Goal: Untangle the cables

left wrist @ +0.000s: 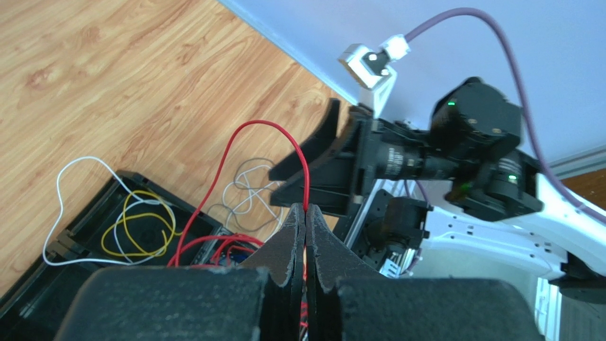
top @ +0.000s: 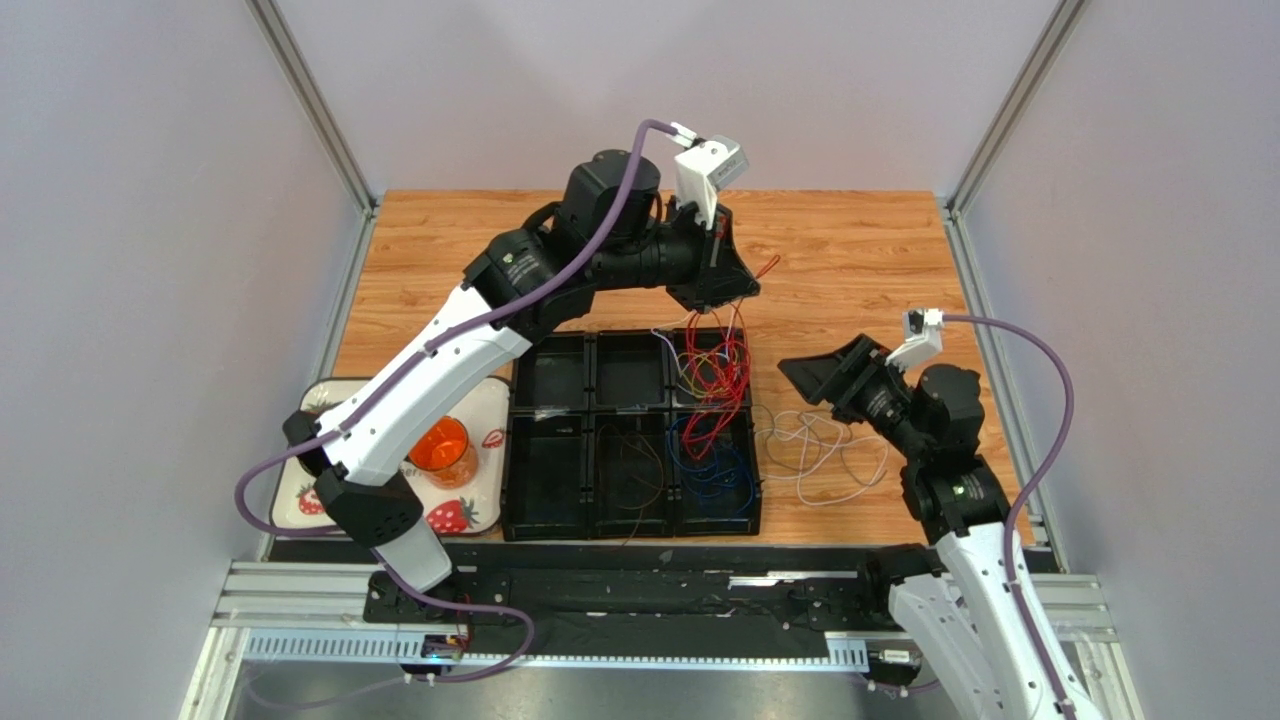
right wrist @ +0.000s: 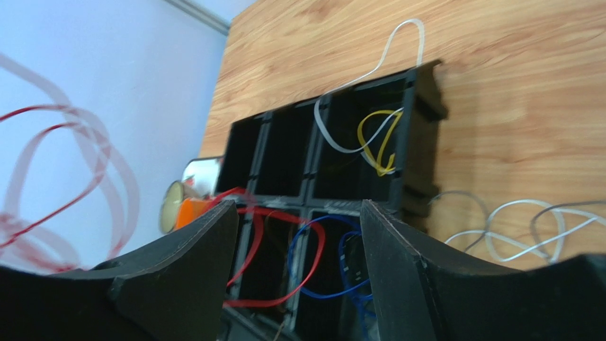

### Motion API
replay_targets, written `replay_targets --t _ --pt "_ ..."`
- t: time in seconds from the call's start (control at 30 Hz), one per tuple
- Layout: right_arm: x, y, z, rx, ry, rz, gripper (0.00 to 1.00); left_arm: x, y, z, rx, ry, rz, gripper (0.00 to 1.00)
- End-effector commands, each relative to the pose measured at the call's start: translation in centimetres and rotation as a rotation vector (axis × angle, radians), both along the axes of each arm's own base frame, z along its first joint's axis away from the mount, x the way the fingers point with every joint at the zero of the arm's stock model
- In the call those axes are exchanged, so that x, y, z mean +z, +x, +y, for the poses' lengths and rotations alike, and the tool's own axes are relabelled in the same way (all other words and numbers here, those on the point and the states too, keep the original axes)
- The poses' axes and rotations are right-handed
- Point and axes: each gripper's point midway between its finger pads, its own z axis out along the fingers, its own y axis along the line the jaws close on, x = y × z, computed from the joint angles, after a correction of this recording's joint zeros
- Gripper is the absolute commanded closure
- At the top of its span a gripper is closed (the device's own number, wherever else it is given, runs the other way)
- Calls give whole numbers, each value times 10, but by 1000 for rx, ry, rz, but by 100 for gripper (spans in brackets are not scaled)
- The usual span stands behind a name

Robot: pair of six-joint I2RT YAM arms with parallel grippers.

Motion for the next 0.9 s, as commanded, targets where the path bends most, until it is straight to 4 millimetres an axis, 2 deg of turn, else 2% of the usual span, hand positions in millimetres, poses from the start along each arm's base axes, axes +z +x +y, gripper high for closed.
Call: replay_targets --t 0.0,0.23,0.47,0.7,0.87 --pt "23 -27 18 103 122 67 32 2 17 -9 36 -29 -24 100" --pt "14 -39 22 117 170 146 33 -7 30 -17 71 -35 0 100" --pt "16 -32 24 117 192 139 34 -10 34 -24 69 -58 18 100" --pt "-1 -26 29 137 149 155 35 -15 36 -31 61 -65 39 100" --pt "0 -26 39 167 149 141 35 -16 37 -33 59 -70 46 100"
